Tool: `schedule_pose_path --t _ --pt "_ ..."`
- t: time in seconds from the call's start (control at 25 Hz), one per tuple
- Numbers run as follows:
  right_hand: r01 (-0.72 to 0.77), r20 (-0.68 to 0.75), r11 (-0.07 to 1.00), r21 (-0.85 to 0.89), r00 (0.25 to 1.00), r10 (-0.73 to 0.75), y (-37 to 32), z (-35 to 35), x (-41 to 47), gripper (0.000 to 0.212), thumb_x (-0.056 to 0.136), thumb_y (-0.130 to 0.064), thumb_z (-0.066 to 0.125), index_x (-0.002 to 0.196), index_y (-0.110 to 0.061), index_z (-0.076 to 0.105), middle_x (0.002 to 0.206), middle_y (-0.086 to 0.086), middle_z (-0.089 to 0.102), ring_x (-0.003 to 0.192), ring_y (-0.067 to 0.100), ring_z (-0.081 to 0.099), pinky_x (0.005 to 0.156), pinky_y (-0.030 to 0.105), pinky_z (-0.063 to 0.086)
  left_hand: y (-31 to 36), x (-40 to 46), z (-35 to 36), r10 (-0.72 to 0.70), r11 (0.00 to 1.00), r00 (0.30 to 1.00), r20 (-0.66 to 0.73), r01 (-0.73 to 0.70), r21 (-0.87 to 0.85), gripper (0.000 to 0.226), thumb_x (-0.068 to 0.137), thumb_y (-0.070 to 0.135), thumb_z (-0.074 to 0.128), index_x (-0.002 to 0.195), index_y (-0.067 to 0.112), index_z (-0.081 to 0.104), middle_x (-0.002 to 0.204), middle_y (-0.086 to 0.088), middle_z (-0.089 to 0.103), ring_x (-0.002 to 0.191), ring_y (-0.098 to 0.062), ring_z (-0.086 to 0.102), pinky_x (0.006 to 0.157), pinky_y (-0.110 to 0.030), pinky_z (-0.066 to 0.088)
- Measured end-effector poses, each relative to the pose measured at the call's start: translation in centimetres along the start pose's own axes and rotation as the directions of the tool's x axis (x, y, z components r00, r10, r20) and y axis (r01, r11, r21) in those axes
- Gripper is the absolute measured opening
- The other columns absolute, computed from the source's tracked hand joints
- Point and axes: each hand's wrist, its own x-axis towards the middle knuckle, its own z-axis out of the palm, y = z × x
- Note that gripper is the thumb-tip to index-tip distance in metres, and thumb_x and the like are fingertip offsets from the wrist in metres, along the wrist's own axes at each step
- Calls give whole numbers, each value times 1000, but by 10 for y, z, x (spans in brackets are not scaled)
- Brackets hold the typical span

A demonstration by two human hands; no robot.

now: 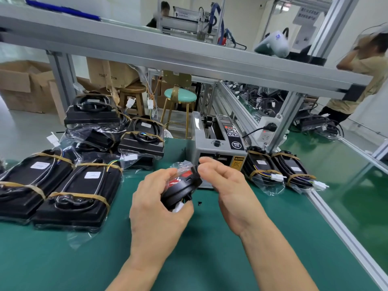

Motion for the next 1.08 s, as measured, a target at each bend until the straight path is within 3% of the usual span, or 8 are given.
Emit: schedule_pose_path --t 0.08,0.16,0.24,0.44,0.64,0.96,1.08 --pt "25 46 999 -39 999 -23 -4 4 -10 15 83 -16 71 69 -19 74 121 -8 63 98 -11 61 82 14 44 -1 -2 2 -13 1000 1000 -5 13 13 56 56 19 68 111 27 61 107 18 59 102 -13 58 93 -44 47" --pt "30 5 998 -51 1000 -29 -4 3 -12 22 86 -9 66 66 -18 72 125 -3 60 98 -7 61 93 28 43 0 -3 3 -25 1000 1000 -16 26 11 56 57 17 69 112 27 61 107 18 59 102 -14 59 92 -45 47" --pt "24 -19 999 -48 1000 -25 -4 2 -11 22 86 -7 65 67 -16 72 126 -4 59 101 0 62 96 32 43 2 -3 4 -24 1000 999 -24 24 17 56 57 18 68 111 27 61 106 18 58 101 -15 59 91 -45 47" --pt "29 6 997 -68 1000 -29 -4 6 -11 18 84 -4 67 70 -13 72 125 -3 57 102 -6 59 80 11 45 3 -2 4 -26 1000 999 -27 26 4 53 58 19 67 110 25 61 105 15 59 101 -16 60 90 -46 48" --pt "60 -29 994 -91 998 -63 1 10 -10 22 82 -4 69 63 -17 71 120 -4 58 107 1 58 87 18 41 4 -1 3 -35 999 999 -16 34 -26 52 59 19 67 109 31 60 107 15 60 103 -18 61 91 -46 48" --pt "123 -108 985 -123 985 -136 11 15 -9 24 81 -6 70 60 -17 72 108 -9 61 93 0 62 78 13 44 6 -1 3 -22 1000 999 -27 22 -7 49 59 18 67 108 25 62 104 14 60 101 -19 60 90 -45 48" --pt "123 -128 986 -115 982 -138 12 16 -9 24 80 -5 70 59 -15 71 107 -8 61 89 -2 62 75 11 45 6 -1 3 -24 1000 999 -25 24 3 51 63 7 76 109 22 63 104 13 60 100 -19 60 89 -46 48"
